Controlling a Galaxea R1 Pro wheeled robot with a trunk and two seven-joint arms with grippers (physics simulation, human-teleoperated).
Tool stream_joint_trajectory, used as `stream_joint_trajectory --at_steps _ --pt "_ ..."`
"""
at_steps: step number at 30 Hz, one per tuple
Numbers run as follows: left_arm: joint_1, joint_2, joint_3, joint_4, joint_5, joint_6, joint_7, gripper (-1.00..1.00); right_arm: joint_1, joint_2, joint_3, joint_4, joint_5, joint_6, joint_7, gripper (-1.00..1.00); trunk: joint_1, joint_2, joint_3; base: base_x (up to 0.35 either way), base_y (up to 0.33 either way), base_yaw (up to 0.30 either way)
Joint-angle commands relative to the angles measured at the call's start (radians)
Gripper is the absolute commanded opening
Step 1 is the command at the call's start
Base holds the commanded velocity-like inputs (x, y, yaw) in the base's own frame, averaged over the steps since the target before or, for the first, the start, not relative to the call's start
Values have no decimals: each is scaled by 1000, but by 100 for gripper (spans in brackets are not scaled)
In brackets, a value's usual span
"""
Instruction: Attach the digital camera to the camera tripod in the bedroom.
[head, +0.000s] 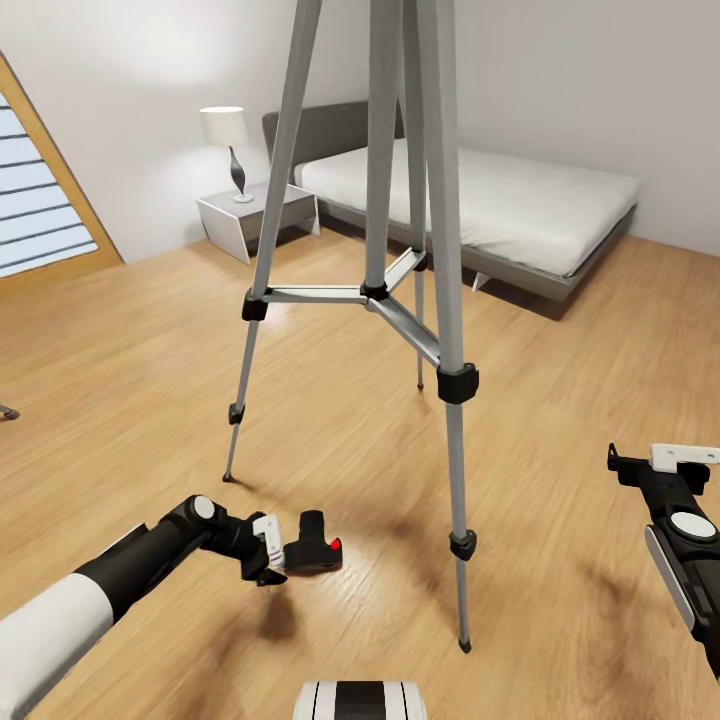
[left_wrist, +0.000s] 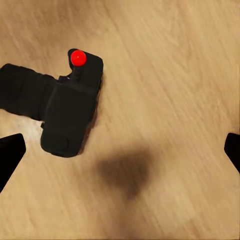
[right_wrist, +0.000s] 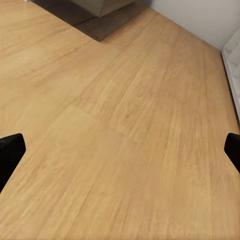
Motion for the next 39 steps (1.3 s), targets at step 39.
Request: stream_joint_trajectory --at_steps 39 --pt "-91 -32 -188 221 -1 -283 -109 100 0 -2 -26 -2 -1 6 -4 100 0 0 -1 0 0 0"
